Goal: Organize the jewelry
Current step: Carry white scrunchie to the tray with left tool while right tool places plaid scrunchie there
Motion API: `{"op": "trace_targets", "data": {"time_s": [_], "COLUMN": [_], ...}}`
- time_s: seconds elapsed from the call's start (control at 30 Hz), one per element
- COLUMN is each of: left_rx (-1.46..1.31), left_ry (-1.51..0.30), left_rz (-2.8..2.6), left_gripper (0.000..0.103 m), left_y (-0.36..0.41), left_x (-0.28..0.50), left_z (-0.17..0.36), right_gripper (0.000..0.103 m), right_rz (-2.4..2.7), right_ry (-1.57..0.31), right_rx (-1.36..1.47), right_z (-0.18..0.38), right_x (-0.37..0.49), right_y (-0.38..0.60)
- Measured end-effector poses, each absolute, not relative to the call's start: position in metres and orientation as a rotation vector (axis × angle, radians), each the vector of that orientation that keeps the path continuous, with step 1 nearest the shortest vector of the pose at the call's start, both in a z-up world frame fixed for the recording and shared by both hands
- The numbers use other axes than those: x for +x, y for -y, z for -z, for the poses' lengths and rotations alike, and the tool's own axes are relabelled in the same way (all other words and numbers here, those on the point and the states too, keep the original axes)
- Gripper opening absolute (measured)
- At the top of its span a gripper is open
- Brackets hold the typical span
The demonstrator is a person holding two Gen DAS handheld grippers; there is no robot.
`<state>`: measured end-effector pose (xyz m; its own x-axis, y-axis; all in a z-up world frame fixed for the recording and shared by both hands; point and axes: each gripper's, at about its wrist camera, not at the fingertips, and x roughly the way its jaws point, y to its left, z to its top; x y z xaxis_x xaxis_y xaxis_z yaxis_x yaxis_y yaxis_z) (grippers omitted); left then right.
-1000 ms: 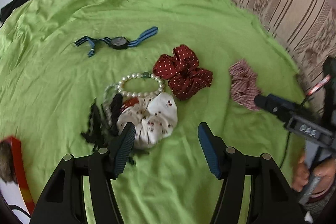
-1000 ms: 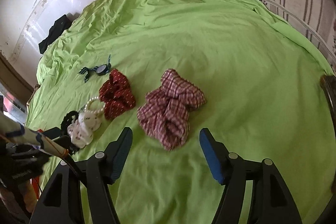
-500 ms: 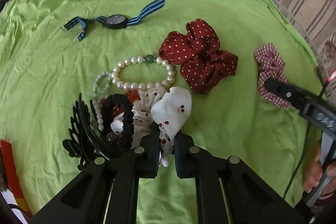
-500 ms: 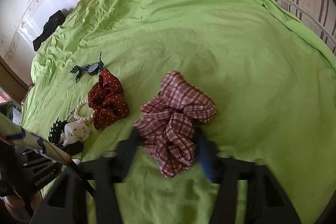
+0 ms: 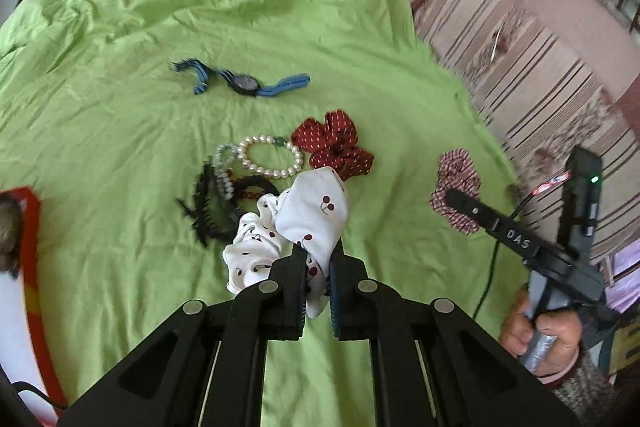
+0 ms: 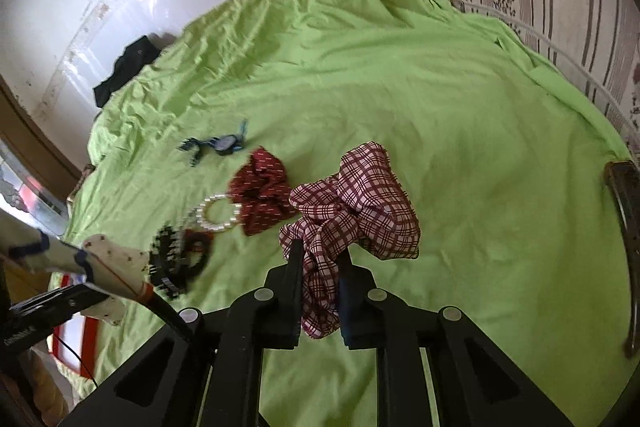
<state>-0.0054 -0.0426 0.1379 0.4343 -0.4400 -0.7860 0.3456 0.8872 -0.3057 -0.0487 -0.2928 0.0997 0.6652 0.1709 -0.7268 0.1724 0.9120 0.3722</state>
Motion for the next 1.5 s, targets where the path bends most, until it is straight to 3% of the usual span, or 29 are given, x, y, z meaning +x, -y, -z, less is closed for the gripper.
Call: {"op": "trace_targets", "data": {"time_s": [0.43,0.9,1.23,1.5], "left_rx": [-0.259,-0.400,-0.402,-0.389], "left_ry": [-0.909,-0.955,-1.035,-1.057], "left_rz": [0.162,-0.123,-0.166,-0.173], "left_gripper": [0.008,0.009,0.009,0.009], "left_y": [-0.118,-0.316,-0.370,-0.389], "left_x": [-0.072,-0.078,-0.031,-0.008], "left_z": [-0.159,-0.119,-0.086,-0.070], "right_gripper": [0.015,0.015,0.015,0.015], "right_rz": [-0.172,-0.573,-0.683,-0.686], "right_ry": [-0.859,-0.997,-1.070,-1.154], "right_rx": [0.319,0.100,-0.064,-0.038], "right_z": [-0.136,-0.133,-0.095,-0.059], "right_x": [-0.073,-0.047,-0.017,0.017], "right_y": [0.196,-0.039,-0.167,-0.205]}}
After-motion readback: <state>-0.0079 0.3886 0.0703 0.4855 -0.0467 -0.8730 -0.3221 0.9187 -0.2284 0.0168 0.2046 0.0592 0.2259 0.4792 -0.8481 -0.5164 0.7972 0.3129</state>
